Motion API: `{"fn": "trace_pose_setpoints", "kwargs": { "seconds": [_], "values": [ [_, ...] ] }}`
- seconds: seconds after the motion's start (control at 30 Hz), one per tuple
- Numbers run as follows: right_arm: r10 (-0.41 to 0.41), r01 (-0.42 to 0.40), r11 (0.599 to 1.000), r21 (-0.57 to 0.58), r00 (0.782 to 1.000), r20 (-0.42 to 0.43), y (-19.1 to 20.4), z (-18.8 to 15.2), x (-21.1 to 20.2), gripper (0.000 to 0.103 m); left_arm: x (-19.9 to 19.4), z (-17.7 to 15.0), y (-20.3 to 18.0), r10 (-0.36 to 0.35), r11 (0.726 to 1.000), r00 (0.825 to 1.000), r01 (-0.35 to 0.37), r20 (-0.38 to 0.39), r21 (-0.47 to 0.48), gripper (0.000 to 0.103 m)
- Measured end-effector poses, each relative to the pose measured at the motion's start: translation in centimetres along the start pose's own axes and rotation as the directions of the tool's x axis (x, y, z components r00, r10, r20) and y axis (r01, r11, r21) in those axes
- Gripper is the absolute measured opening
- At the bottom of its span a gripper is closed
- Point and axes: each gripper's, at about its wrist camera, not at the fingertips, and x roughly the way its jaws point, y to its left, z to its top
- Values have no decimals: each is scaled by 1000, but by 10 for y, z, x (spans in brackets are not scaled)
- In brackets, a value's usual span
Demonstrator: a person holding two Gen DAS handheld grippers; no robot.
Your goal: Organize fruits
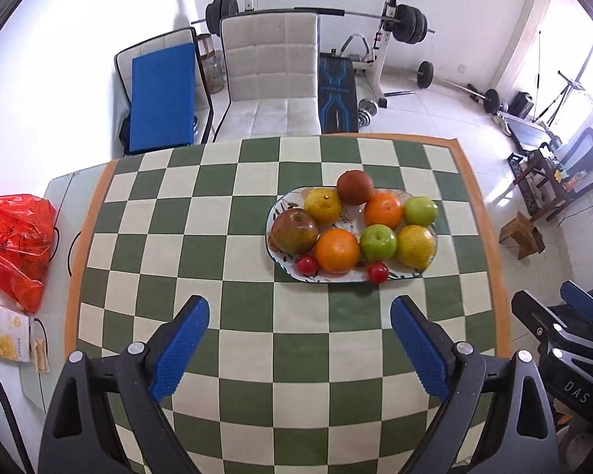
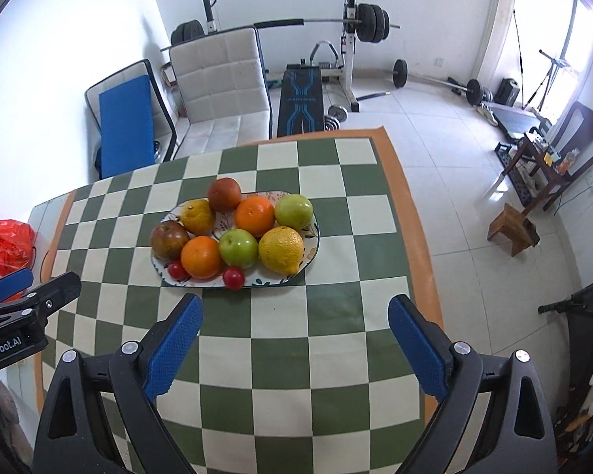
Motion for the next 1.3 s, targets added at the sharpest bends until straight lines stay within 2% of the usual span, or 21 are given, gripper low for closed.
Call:
{"fn": "trace_pose_setpoints", "kwargs": {
  "seconds": [0.17,0.33,0.63,0.77,1.0,1.3],
  "values": [
    [17,-17,1000,-12,999,47,6,-10,-55,97,-43,-13,-2,-33,999,999,33,27,6,94],
    [35,-34,999,-16,995,95,14,-17,-107,97,-85,-21,-5,-38,999,995,36,94,27,94],
    [56,-54,998,-17,987,149,23,-30,-177,97,-125,-32,-2,-52,998,990,48,132,31,94],
    [45,-41,999,-28,985,166,25,-35,-199,97,-143,-41,-3,-8,1000,987,3,160,30,94],
    [47,-41,999,-35,984,173,23,-42,-223,97,-162,-52,-3,-6,1000,985,4,175,12,94],
    [66,-59,997,-42,983,170,20,-48,-233,97,-170,-58,-10,-14,1000,982,14,186,-3,94]
  ]
}}
